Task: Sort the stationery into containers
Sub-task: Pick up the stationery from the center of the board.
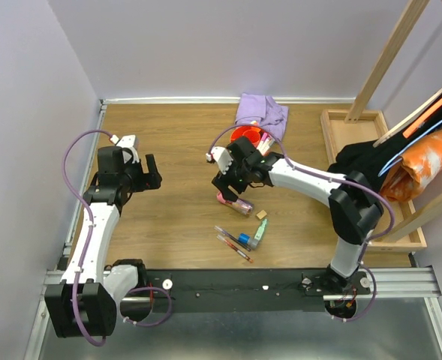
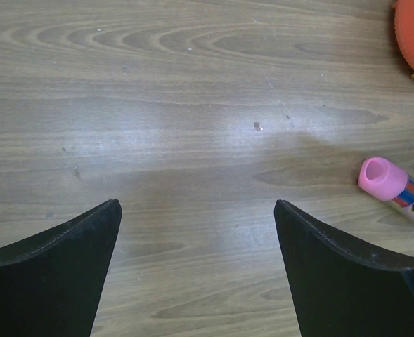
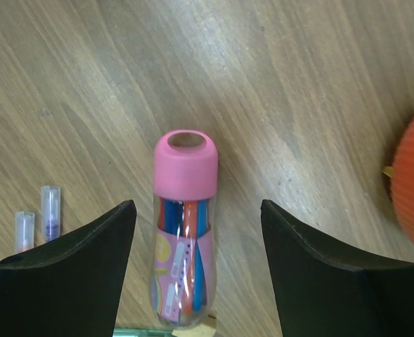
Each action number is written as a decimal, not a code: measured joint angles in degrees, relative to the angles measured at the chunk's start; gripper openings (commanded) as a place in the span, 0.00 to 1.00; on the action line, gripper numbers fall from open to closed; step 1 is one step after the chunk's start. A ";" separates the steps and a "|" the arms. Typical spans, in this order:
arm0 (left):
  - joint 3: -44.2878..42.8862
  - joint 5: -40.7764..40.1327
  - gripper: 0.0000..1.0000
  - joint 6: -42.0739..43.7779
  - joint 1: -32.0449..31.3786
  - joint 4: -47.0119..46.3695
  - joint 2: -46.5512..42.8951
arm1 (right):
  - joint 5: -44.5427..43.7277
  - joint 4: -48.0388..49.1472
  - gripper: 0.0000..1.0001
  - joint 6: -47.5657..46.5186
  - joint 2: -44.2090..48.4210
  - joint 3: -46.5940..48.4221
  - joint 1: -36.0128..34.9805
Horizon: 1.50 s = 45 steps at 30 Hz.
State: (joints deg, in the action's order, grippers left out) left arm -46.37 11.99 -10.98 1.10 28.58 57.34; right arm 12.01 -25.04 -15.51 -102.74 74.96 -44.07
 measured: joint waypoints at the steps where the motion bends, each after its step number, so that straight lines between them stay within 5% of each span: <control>1: 0.00 0.07 0.99 -0.11 0.48 0.00 -0.15 | 0.11 -0.11 0.79 0.00 -1.20 0.55 -0.13; 16: 1.18 0.76 0.99 -1.01 1.84 -0.13 -0.57 | 0.59 -0.79 0.78 -0.07 -11.67 7.93 -0.90; 30: 1.18 1.51 0.99 -1.03 1.84 -0.28 0.44 | 0.52 -2.14 0.78 -0.55 -12.20 5.16 -2.75; 33: 1.18 1.79 0.99 -1.03 1.84 -0.28 1.42 | 0.48 -2.10 0.63 -0.50 -12.22 5.16 -2.75; 36: 1.18 1.95 0.99 -1.03 1.84 -0.24 2.36 | 0.04 -2.05 0.30 -0.37 -12.22 5.16 -2.75; 37: 1.18 2.01 0.99 -1.01 1.84 -0.24 2.51 | -0.22 -2.03 0.01 -0.35 -12.22 5.16 -2.75; 45: 0.52 2.25 0.99 -0.13 1.84 0.46 3.08 | -1.22 -6.93 0.00 1.16 -12.11 10.34 -2.86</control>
State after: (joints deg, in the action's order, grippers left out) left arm -45.84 14.24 -11.11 2.94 29.04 60.42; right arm 10.79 -31.97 -14.35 -114.85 85.30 -46.94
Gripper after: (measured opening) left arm 0.987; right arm 0.457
